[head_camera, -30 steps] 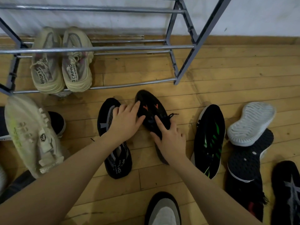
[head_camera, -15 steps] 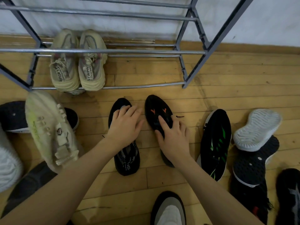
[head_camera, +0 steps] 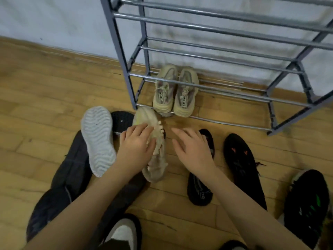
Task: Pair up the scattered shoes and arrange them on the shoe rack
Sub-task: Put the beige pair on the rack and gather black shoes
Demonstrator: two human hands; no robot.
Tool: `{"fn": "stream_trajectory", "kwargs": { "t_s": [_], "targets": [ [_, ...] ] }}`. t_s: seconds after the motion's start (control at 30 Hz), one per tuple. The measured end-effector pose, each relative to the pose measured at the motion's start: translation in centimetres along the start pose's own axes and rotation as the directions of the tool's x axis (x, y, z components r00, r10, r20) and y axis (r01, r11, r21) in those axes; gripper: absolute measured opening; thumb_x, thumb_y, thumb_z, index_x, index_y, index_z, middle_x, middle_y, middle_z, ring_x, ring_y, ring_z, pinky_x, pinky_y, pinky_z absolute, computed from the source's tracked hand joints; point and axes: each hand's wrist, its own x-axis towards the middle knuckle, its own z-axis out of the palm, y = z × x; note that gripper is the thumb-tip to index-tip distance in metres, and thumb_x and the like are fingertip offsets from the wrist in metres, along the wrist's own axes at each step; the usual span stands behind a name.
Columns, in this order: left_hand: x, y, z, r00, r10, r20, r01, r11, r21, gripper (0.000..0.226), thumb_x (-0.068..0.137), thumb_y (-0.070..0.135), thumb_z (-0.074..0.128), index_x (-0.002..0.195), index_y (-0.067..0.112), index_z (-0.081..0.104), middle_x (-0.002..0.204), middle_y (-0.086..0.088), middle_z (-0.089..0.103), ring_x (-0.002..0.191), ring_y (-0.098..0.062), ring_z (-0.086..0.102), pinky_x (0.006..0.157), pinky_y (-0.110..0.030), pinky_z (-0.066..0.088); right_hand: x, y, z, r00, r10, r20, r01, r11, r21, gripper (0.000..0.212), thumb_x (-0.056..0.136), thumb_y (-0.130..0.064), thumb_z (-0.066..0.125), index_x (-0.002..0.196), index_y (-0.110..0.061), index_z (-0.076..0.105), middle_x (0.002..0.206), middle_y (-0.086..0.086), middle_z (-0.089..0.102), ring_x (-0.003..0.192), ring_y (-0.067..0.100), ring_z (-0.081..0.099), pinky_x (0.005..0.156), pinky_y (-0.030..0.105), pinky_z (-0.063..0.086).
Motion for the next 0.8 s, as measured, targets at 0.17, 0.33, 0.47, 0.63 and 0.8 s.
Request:
{"fn": "stream_trajectory", "kwargs": {
  "t_s": [0.17, 0.33, 0.47, 0.63, 0.8],
  "targets": [
    [-3.5, -5.2, -0.3, 0.986, -0.157, 0.057, 0.159, 0.987, -0.035, 0.042, 0.087, 0.035, 0.041, 0.118, 0.013, 0.060, 0.125, -0.007, 0.058, 0.113, -0.033, 0.050, 0.091, -0.047, 0.036, 1.0, -3.7, 4.4, 0.991, -0.069, 0.117, 0.077, 0.995, -0.067, 0.045, 0.094, -0.047, 0.041, 0.138, -0.036, 0.037, 0.140, -0.001, 0.039, 0.123, 0.027, 0.038, 0.099, 0.041, 0.028],
    [-6.8, -8.7, 1.6, 0.970, -0.224, 0.098, 0.226, 0.974, -0.005, 0.036, 0.090, 0.030, 0.055, 0.123, 0.016, 0.057, 0.128, -0.008, 0.056, 0.117, -0.033, 0.049, 0.094, -0.048, 0.034, 0.4, -4.8, 9.0, 0.986, 0.021, 0.164, 0.026, 0.961, -0.277, 0.076, 0.081, -0.073, 0.039, 0.145, -0.040, 0.013, 0.155, 0.013, 0.009, 0.132, 0.041, 0.021, 0.105, 0.052, 0.022],
    [-5.8, -8.9, 3.5, 0.968, -0.158, 0.193, 0.156, 0.987, 0.025, 0.058, 0.088, 0.048, 0.025, 0.134, 0.020, 0.046, 0.135, -0.004, 0.051, 0.123, -0.030, 0.045, 0.098, -0.046, 0.031, 0.9, -3.6, 10.5, 0.996, 0.045, 0.080, -0.022, 0.964, -0.265, 0.073, 0.085, -0.067, 0.036, 0.146, -0.034, 0.014, 0.154, 0.015, 0.014, 0.131, 0.043, 0.027, 0.102, 0.053, 0.028],
    [-2.0, -7.1, 5.4, 0.963, -0.178, 0.202, 0.185, 0.982, -0.019, 0.062, 0.095, 0.051, 0.022, 0.147, 0.018, 0.019, 0.149, -0.004, 0.033, 0.132, -0.027, 0.033, 0.106, -0.041, 0.021, 2.4, -2.1, 10.5, 0.983, 0.135, 0.121, -0.139, 0.990, 0.025, 0.059, 0.097, -0.045, 0.035, 0.148, -0.029, 0.012, 0.154, 0.009, 0.019, 0.137, 0.030, 0.024, 0.108, 0.046, 0.023],
    [-0.6, -6.4, 6.0, 0.940, -0.262, 0.217, 0.320, 0.900, -0.297, 0.059, 0.098, 0.033, 0.038, 0.148, 0.013, 0.013, 0.142, -0.011, 0.030, 0.124, -0.030, 0.038, 0.102, -0.044, 0.030, 2.4, -1.9, 10.9, 0.998, 0.027, 0.063, -0.032, 0.997, 0.073, 0.052, 0.097, -0.041, 0.031, 0.147, -0.026, 0.023, 0.142, 0.009, 0.037, 0.129, 0.023, 0.036, 0.104, 0.040, 0.022]
  ]
}}
